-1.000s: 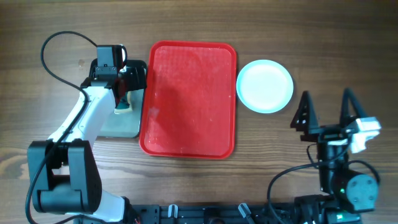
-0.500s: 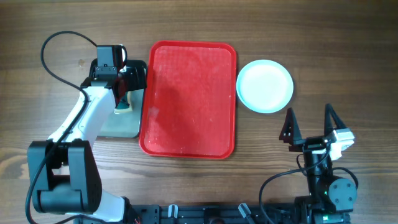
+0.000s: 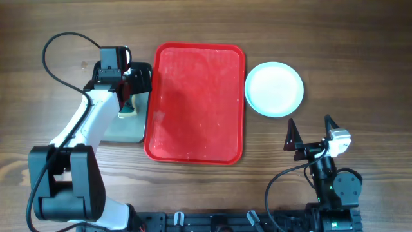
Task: Clean dirty plates on tray and stack at the side
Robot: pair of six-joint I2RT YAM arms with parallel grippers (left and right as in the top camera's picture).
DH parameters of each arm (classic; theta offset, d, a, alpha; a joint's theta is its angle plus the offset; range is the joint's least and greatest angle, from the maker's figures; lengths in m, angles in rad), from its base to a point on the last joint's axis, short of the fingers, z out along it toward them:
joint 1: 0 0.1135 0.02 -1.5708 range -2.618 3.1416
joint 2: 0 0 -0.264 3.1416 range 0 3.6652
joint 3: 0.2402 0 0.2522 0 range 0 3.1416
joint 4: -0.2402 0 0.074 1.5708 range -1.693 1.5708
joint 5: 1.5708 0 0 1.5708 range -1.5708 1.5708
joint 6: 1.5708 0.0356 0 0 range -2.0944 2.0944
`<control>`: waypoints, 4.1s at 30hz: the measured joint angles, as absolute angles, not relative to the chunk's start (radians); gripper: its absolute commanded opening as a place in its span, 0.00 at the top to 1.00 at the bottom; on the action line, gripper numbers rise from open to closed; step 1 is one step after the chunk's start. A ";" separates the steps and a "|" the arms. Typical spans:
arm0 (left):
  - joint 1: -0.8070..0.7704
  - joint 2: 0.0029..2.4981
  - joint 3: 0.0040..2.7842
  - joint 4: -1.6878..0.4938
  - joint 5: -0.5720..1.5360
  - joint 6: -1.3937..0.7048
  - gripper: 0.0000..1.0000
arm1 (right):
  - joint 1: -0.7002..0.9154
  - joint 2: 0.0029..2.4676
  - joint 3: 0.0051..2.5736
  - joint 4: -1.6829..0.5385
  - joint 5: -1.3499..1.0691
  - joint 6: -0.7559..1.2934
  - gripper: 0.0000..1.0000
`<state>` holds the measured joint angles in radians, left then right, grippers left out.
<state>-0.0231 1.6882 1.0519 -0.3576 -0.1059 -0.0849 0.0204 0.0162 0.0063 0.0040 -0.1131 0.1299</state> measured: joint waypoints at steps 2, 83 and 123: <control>-0.023 1.688 1.052 -0.358 -0.106 -0.085 0.00 | 0.020 0.016 0.006 0.004 -0.113 0.129 0.00; -0.014 0.101 1.050 -0.916 -0.094 -0.084 0.00 | 0.020 0.015 0.006 0.004 -0.116 0.129 0.00; -0.014 0.009 0.028 0.128 -0.080 -0.396 0.00 | 0.020 0.014 0.006 0.004 -0.116 0.129 0.01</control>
